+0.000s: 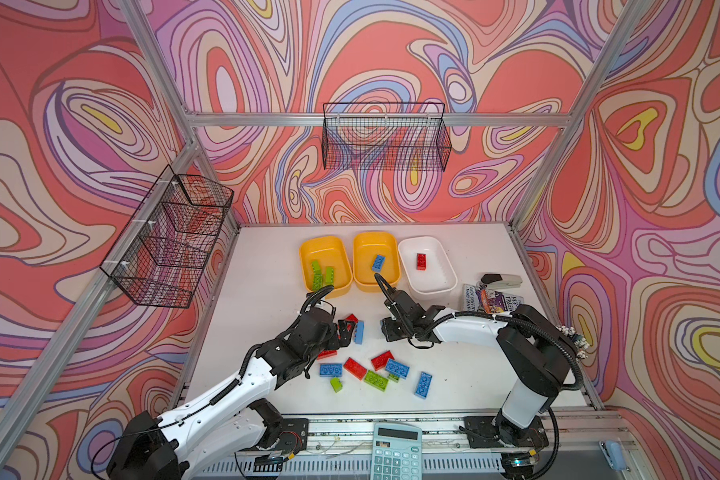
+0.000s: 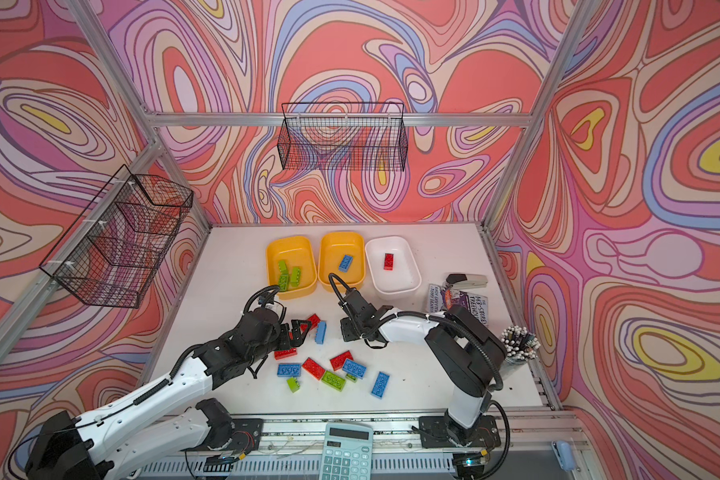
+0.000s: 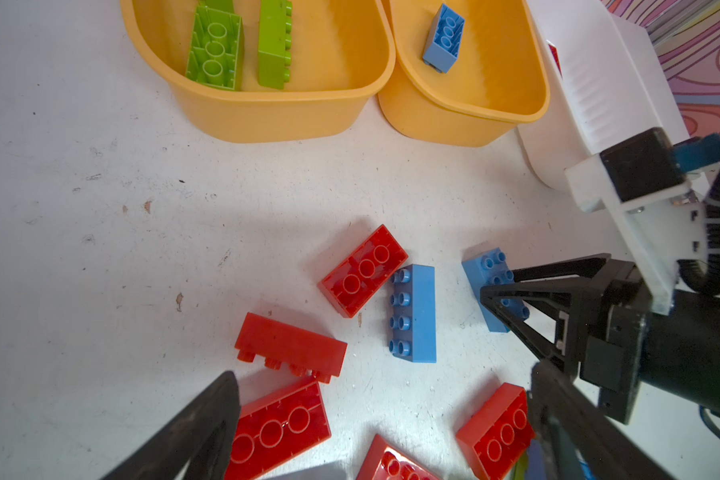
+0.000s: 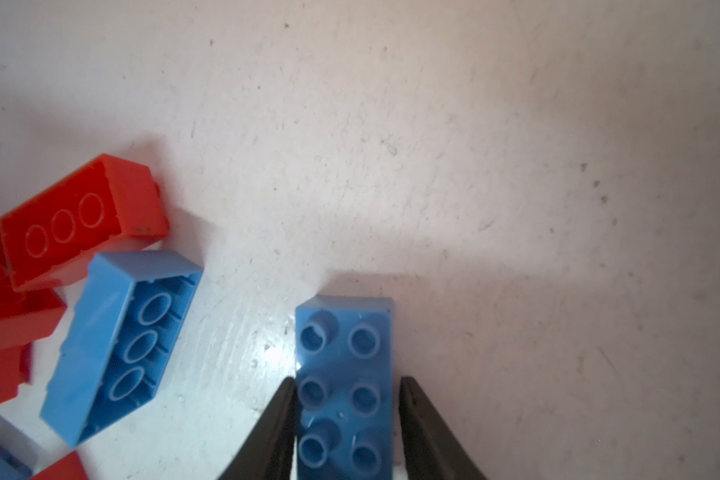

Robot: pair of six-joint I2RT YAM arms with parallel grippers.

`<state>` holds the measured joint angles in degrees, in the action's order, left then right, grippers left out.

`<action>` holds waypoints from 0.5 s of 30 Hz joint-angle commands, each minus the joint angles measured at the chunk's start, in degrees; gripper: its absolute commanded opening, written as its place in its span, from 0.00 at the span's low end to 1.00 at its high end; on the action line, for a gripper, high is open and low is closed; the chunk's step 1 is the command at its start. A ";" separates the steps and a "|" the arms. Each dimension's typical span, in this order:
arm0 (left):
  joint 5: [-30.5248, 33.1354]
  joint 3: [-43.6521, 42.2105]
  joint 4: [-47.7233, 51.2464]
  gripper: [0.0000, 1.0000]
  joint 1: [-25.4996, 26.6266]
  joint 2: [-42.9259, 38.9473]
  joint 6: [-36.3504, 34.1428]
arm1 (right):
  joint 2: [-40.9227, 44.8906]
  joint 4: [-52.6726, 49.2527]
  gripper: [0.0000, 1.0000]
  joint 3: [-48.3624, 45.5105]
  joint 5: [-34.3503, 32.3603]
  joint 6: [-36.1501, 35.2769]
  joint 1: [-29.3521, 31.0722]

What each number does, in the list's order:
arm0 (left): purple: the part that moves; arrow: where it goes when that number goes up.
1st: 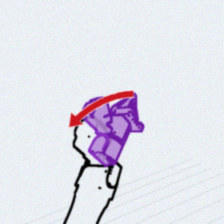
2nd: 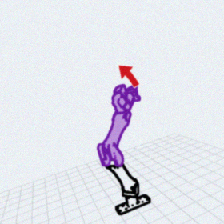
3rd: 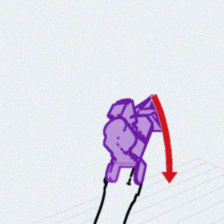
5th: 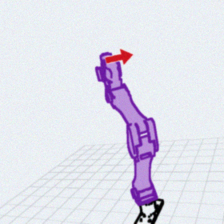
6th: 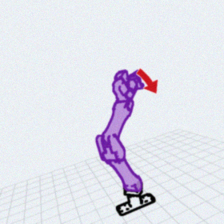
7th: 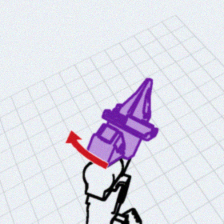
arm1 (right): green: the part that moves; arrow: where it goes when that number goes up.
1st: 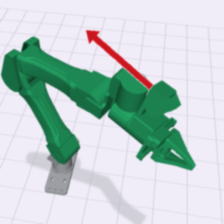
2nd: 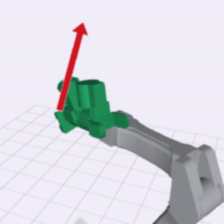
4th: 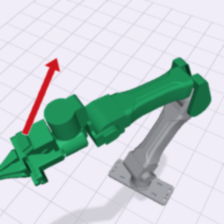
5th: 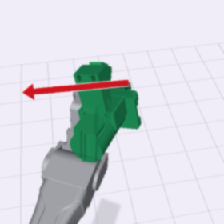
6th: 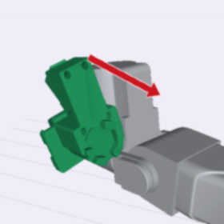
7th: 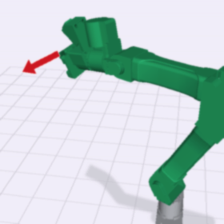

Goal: Sort the legos into containers by color
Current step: 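Lower the right gripper onto a light-blue brick and close on it, then carry the light-blue brick into the tub holding the blue brick and release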

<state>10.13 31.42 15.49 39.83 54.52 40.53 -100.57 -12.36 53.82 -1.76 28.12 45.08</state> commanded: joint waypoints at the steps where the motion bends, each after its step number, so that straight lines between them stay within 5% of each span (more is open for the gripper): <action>1: 1.18 -0.90 0.63 0.95 0.33 -0.57 -0.19 | -2.07 -1.16 0.43 1.45 -1.14 0.80 0.61; 15: 4.31 -4.26 4.49 0.96 0.33 -7.78 -0.10 | -5.68 -3.01 0.40 4.79 -1.74 1.89 1.46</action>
<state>12.47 27.55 17.87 39.83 48.16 40.51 -104.07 -13.08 58.15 -3.01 28.88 46.11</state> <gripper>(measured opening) 0.960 0.396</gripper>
